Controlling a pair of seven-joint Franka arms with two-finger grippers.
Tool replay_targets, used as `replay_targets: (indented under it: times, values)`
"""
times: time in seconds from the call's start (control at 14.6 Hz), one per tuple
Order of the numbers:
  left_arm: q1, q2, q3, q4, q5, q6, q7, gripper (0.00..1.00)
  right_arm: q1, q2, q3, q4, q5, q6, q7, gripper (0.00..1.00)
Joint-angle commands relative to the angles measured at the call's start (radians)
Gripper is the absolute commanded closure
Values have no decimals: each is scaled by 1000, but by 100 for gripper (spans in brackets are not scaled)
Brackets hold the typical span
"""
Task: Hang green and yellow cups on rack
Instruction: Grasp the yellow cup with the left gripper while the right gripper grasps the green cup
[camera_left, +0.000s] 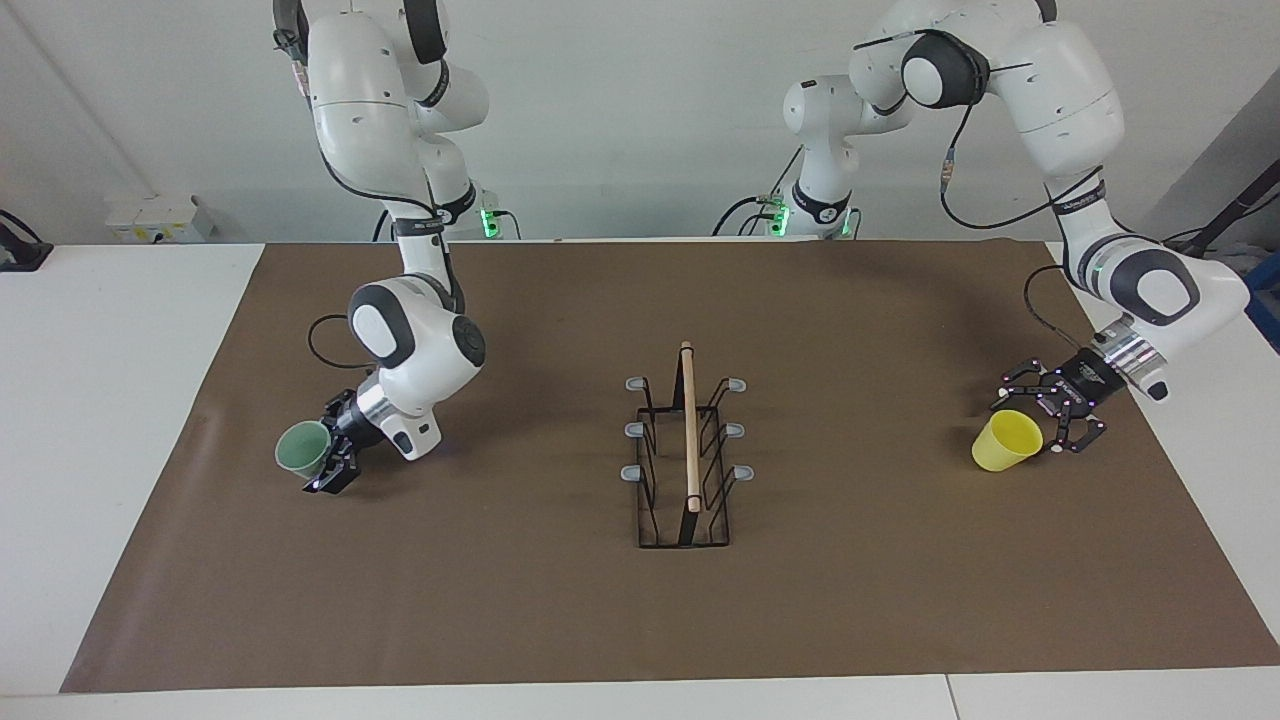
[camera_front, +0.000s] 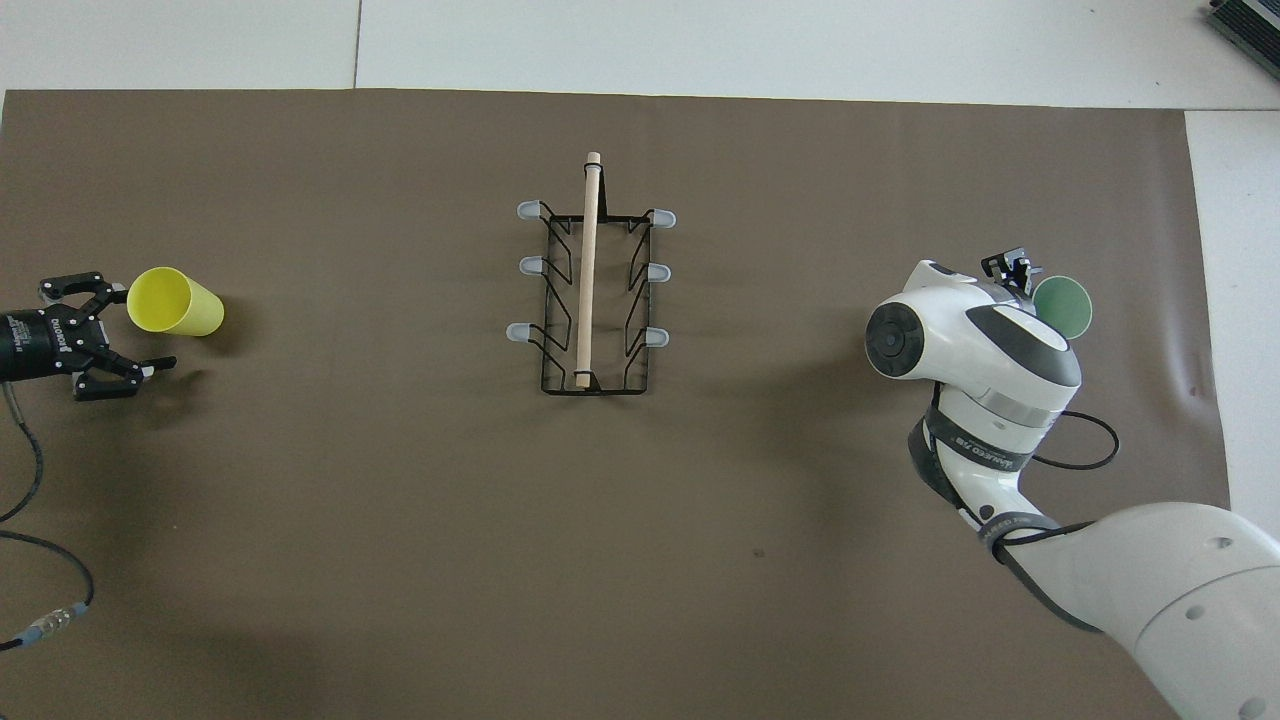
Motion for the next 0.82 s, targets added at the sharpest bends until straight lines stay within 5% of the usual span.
replay_targets:
  times: [0.0, 0.07, 0.14, 0.41, 0.75]
  values:
    - [-50, -40, 12, -77, -72, 70, 1, 0, -25, 3, 6, -11, -30, 36, -7, 18]
    - [-64, -40, 11, -88, -92, 93, 1, 0, -26, 3, 6, -9, -30, 36, -11, 45]
    - [-73, -40, 11, -96, -109, 109, 1, 0, -25, 3, 7, -9, -28, 35, -7, 99]
    - [-78, -46, 6, -102, -138, 110, 1, 0, -22, 2, 7, 29, 41, 1, -4, 100]
    - [-81, -52, 5, -102, -140, 103, 13, 0, -25, -67, 7, 84, 287, -43, -11, 100]
